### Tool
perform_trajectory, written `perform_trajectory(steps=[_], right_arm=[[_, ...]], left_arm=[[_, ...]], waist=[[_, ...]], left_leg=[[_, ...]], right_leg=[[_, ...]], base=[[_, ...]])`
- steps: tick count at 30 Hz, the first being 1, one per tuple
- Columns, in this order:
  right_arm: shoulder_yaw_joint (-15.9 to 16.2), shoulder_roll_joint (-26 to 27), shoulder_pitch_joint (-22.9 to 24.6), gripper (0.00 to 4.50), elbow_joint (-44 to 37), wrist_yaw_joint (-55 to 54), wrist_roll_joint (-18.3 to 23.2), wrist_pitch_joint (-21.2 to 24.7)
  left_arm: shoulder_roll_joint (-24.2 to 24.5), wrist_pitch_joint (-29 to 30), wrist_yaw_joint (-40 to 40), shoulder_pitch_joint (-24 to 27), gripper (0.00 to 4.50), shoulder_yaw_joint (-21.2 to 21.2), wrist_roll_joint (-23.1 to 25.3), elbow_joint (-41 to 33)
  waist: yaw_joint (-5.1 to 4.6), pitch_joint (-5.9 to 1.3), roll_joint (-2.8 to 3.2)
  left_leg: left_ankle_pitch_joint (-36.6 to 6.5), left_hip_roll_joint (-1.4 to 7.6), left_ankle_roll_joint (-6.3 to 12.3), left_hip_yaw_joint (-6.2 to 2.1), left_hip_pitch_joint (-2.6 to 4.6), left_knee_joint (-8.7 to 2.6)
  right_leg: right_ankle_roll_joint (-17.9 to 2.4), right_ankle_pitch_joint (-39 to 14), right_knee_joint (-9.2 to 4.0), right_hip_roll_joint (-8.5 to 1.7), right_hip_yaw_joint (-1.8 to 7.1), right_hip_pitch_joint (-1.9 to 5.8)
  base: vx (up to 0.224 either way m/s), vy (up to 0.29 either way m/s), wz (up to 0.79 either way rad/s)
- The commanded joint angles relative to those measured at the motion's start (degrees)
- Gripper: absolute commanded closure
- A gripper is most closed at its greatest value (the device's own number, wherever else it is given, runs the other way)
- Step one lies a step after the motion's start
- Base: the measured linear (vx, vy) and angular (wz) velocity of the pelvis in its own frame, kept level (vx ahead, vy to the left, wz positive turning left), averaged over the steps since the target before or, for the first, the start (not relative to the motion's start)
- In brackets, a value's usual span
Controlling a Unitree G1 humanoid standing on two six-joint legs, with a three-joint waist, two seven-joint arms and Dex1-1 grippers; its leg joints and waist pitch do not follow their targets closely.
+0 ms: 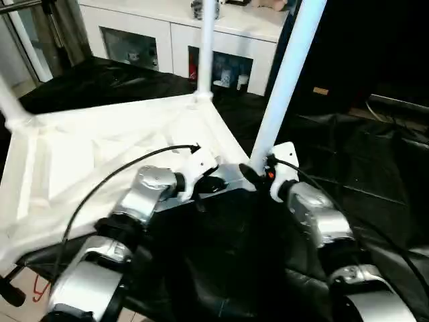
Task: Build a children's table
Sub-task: Rotate leg to tighten
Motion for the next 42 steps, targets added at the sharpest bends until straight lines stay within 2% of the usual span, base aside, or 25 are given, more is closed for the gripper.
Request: perform_trajectory(steps=[1, 2, 4, 5, 6, 8, 9, 10, 11, 13, 16, 18, 19, 21, 24, 25, 29, 34, 35, 38, 41, 42], right_arm=[[4.6, 4.3, -0.3, 1.83, 0.6, 4.2, -0.6, 0.1], [3.8, 4.4, -0.4, 1.27, 0.6, 4.7, 0.1, 0.0], [3.6, 3.3, 0.1, 1.13, -0.9, 8.5, 1.5, 0.9], [4.0, 2.6, 0.4, 1.07, -1.4, 9.8, 1.6, 1.0], [4.0, 2.6, 0.4, 0.95, -1.4, 9.8, 1.6, 1.0], [5.2, 0.4, 1.0, 0.72, -2.5, 14.0, 1.4, 0.9], [5.3, 0.1, 1.1, 0.72, -2.6, 14.5, 1.4, 0.8], [5.7, -0.9, 1.3, 0.51, -3.2, 17.0, 1.8, 0.9], [6.6, -2.9, 2.4, 0.51, -5.6, 22.8, 3.3, 1.6], [7.3, -4.2, 3.0, 0.51, -7.1, 26.1, 3.8, 1.9], [9.6, -9.2, 5.2, 0.51, -11.3, 36.3, 4.2, 2.1], [9.9, -10.5, 5.7, 0.51, -12.2, 38.6, 4.3, 2.3], [10.1, -11.4, 6.1, 0.51, -12.8, 39.8, 4.5, 2.4], [10.2, -12.0, 6.3, 0.51, -13.2, 40.7, 4.6, 2.6], [10.2, -13.8, 6.6, 0.86, -14.3, 43.7, 5.7, 4.0], [10.2, -14.0, 6.6, 0.86, -14.4, 43.9, 5.8, 4.2], [10.4, -14.2, 6.9, 1.33, -15.3, 45.3, 6.4, 5.1], [10.7, -13.7, 7.5, 1.66, -16.2, 45.7, 7.0, 6.2], [10.8, -13.4, 7.9, 1.69, -16.7, 45.6, 7.1, 6.7], [10.6, -12.8, 8.4, 1.85, -16.7, 44.5, 6.9, 6.8], [9.5, -10.6, 8.4, 1.85, -14.8, 37.9, 5.2, 5.7], [8.6, -9.1, 7.9, 1.85, -13.4, 33.9, 4.8, 5.6]], left_arm=[[-3.5, -1.8, -1.5, -1.1, 4.50, -2.2, -1.4, -2.7], [-3.2, -1.9, -2.1, -0.9, 4.50, -2.2, -1.3, -2.9], [-1.5, -2.7, -5.4, 0.2, 4.50, -2.3, -2.0, -3.9], [-0.9, -3.4, -6.8, 0.5, 4.50, -2.4, -2.5, -4.2], [-0.9, -3.4, -6.8, 0.5, 4.50, -2.4, -2.5, -4.2], [0.7, -4.6, -9.3, 1.2, 4.50, -2.3, -3.1, -4.9], [0.9, -4.7, -9.5, 1.2, 4.50, -2.2, -3.1, -4.9], [1.5, -4.5, -10.6, 1.5, 4.50, -2.0, -3.4, -5.2], [3.2, -5.1, -14.2, 2.3, 4.50, -2.1, -4.2, -6.3], [4.3, -5.1, -16.2, 2.8, 4.50, -2.2, -4.6, -6.9], [7.4, -5.4, -20.9, 3.5, 4.50, -2.2, -5.3, -7.5], [8.4, -5.5, -22.2, 3.7, 4.50, -2.1, -5.4, -7.4], [9.0, -5.6, -22.9, 3.8, 4.50, -2.0, -5.6, -7.5], [9.3, -5.7, -23.3, 3.9, 4.50, -1.9, -5.6, -7.5], [10.8, -5.6, -25.9, 4.3, 4.50, -1.9, -6.4, -8.1], [11.0, -5.6, -26.2, 4.4, 4.50, -1.9, -6.4, -8.2], [11.6, -5.3, -27.2, 4.8, 4.50, -1.8, -6.8, -8.6], [11.5, -5.1, -27.0, 5.0, 4.50, -1.9, -6.9, -8.9], [11.3, -4.8, -26.3, 5.2, 4.50, -1.7, -6.7, -9.1], [10.7, -4.3, -24.6, 5.3, 4.50, -1.4, -6.4, -9.2], [9.0, -3.6, -18.9, 4.7, 4.50, -0.3, -5.4, -8.3], [8.2, -3.3, -16.7, 4.3, 4.50, -0.1, -5.0, -7.9]], waist=[[-0.24, -3.42, 0.43], [-0.28, -3.45, 0.53], [-0.26, -3.51, 0.61], [-0.39, -3.50, 0.52], [-0.46, -3.55, 0.53], [-0.68, -3.63, 0.67], [-0.65, -3.64, 0.58], [-0.66, -3.70, 0.56], [-0.63, -3.65, 0.71], [-0.46, -3.63, 0.69], [0.09, -3.42, 0.66], [0.35, -3.35, 0.79], [0.42, -3.28, 0.58], [0.51, -3.22, 0.62], [0.64, -3.29, 0.41], [0.64, -3.35, 0.41], [0.64, -3.46, 0.24], [0.71, -3.42, 0.11], [0.72, -3.39, -0.04], [0.77, -3.35, 0.02], [0.69, -3.30, -0.08], [0.57, -3.17, -0.11]], left_leg=[[-11.9, 1.22, 0.47, -0.07, 0.20, -3.79], [-11.9, 1.29, 0.56, -0.07, 0.27, -3.78], [-12.0, 1.33, 0.78, -0.12, 0.25, -3.79], [-11.6, 1.32, 1.01, -0.22, -0.12, -3.88], [-11.2, 1.34, 1.06, -0.25, -0.19, -3.87], [-10.1, 1.38, 1.36, -0.10, 0.10, -3.70], [-9.9, 1.33, 1.60, -0.10, 0.05, -3.64], [-9.4, 1.30, 2.16, 0.02, 0.03, -3.53], [-9.3, 1.35, 2.63, 0.03, 0.07, -3.53], [-9.0, 1.47, 3.36, 0.04, 0.03, -3.50], [-9.9, 1.66, 3.66, 0.23, 0.19, -3.49], [-11.4, 1.78, 3.15, 0.29, 0.32, -3.56], [-12.0, 1.81, 2.58, 0.26, 0.42, -3.65], [-12.7, 1.78, 2.01, 0.20, 0.48, -3.71], [-11.9, 1.75, 1.97, 0.11, 0.27, -3.72], [-11.1, 1.79, 2.07, 0.11, 0.21, -3.66], [-9.3, 1.63, 2.54, 0.19, 0.08, -3.48], [-9.3, 1.71, 2.65, 0.18, 0.07, -3.49], [-9.4, 1.73, 2.69, 0.19, 0.09, -3.50], [-9.7, 1.69, 2.48, 0.17, 0.17, -3.54], [-10.0, 1.65, 2.05, 0.13, 0.18, -3.60], [-10.9, 1.53, 1.45, 0.10, 0.26, -3.67]], right_leg=[[-9.8, -13.4, -4.63, -4.38, 2.80, 2.84], [-10.0, -12.9, -4.57, -4.32, 2.80, 2.77], [-10.4, -12.3, -4.45, -4.36, 2.78, 2.89], [-10.5, -11.6, -4.32, -4.42, 2.78, 3.18], [-10.6, -10.9, -4.22, -4.42, 2.76, 3.28], [-11.8, -7.6, -3.92, -4.30, 2.82, 3.09], [-12.2, -7.0, -3.87, -4.28, 2.77, 3.23], [-12.7, -5.7, -3.73, -4.26, 2.83, 3.31], [-13.1, -4.9, -3.72, -4.24, 2.82, 3.36], [-13.5, -3.9, -3.58, -4.29, 2.81, 3.42], [-13.4, -5.7, -3.75, -4.06, 2.64, 3.35], [-13.0, -8.6, -3.97, -4.24, 2.69, 3.08], [-12.7, -10.4, -4.12, -4.29, 2.67, 2.96], [-12.2, -12.6, -4.27, -4.38, 2.71, 2.84], [-11.6, -12.8, -4.19, -4.36, 2.71, 3.00], [-11.8, -11.6, -4.06, -4.40, 2.71, 2.98], [-12.4, -9.3, -3.80, -4.33, 2.65, 3.06], [-12.4, -9.4, -3.76, -4.39, 2.61, 3.09], [-12.2, -9.9, -3.80, -4.38, 2.62, 3.04], [-11.7, -11.6, -4.01, -4.45, 2.63, 2.91], [-11.3, -12.4, -4.09, -4.51, 2.71, 2.83], [-10.7, -14.9, -4.38, -4.60, 2.74, 2.63]], base=[[0.000, 0.000, 0.00], [0.000, 0.000, 0.00], [0.000, 0.000, 0.00], [0.000, 0.000, 0.00], [0.000, 0.000, 0.00], [0.000, 0.000, 0.00], [0.000, 0.000, 0.00], [0.000, 0.000, 0.00], [0.000, 0.000, 0.00], [0.000, 0.000, 0.00], [0.000, 0.000, 0.00], [0.000, 0.000, 0.00], [0.000, 0.000, 0.00], [0.000, 0.000, 0.00], [0.000, 0.000, 0.00], [0.000, 0.000, 0.00], [0.000, 0.000, 0.00], [0.000, 0.000, 0.00], [0.000, 0.000, 0.00], [0.000, 0.000, 0.00], [0.000, 0.000, 0.00], [0.000, 0.000, 0.00]])
